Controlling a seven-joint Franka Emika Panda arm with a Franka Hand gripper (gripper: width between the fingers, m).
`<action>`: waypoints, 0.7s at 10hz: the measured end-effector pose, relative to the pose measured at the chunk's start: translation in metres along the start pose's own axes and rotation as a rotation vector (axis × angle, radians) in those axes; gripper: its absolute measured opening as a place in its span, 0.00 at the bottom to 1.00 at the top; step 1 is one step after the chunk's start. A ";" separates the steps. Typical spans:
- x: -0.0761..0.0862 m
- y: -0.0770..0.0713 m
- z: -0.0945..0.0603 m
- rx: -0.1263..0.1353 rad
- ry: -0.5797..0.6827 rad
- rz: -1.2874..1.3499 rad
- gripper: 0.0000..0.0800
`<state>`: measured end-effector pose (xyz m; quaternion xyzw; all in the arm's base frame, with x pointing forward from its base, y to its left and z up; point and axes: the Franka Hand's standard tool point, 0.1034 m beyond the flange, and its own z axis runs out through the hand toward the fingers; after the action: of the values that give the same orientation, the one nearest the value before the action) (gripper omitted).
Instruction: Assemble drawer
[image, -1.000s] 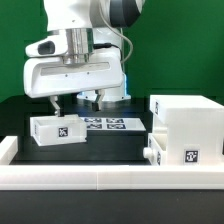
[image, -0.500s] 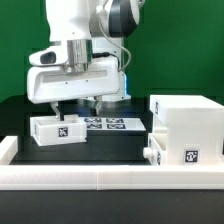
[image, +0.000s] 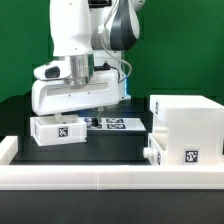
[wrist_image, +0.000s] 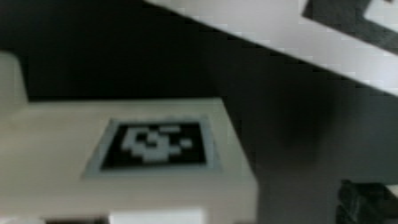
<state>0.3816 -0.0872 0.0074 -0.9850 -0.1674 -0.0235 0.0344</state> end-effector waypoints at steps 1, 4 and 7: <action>-0.001 0.001 0.002 -0.005 0.005 0.003 0.81; -0.001 0.002 0.003 -0.004 0.005 0.000 0.53; -0.001 0.002 0.003 -0.004 0.005 -0.002 0.10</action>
Offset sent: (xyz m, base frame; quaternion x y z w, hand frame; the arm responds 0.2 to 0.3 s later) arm 0.0022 -0.0032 -0.0069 0.0016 0.0033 -0.0016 1.0000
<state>0.3814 -0.0887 0.0046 -0.9849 -0.1681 -0.0265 0.0327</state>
